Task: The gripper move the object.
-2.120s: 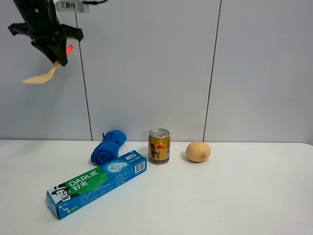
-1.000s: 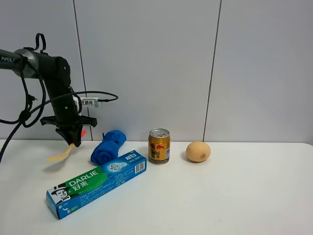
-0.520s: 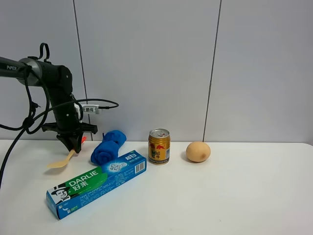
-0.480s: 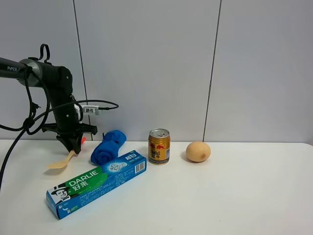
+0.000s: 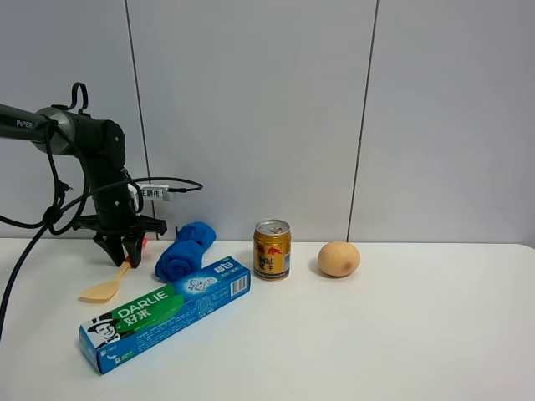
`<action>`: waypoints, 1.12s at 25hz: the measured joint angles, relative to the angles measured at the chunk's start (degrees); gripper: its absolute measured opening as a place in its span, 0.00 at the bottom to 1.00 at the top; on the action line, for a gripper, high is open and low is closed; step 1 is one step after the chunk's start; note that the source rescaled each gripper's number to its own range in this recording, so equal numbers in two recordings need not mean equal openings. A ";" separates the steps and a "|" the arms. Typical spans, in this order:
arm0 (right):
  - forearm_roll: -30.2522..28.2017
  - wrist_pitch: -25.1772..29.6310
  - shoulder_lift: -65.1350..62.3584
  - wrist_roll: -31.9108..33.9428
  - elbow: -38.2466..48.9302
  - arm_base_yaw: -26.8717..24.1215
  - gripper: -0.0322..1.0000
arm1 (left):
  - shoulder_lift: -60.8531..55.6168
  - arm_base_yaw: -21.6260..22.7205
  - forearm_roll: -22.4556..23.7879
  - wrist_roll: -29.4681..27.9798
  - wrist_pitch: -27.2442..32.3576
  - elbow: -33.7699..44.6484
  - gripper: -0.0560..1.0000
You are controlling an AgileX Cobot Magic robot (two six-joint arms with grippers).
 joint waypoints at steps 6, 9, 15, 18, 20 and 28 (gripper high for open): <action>0.00 0.00 0.00 0.00 0.00 0.00 1.00 | -0.76 0.00 0.00 -0.14 3.04 0.00 0.58; 0.00 0.00 0.00 0.00 0.00 0.00 1.00 | -3.64 0.00 0.00 -0.14 5.03 0.00 0.61; 0.00 0.00 0.00 0.00 0.00 0.00 1.00 | -16.22 0.00 0.00 0.95 6.14 0.00 0.61; 0.00 0.00 0.00 0.00 0.00 0.00 1.00 | -24.62 0.00 0.18 3.44 6.23 -0.02 0.61; 0.00 0.00 0.00 0.00 0.00 0.00 1.00 | -29.84 0.00 0.84 4.50 6.26 -0.02 0.61; 0.00 0.00 0.00 0.00 0.00 0.00 1.00 | -49.98 0.00 5.22 5.06 6.33 2.36 0.77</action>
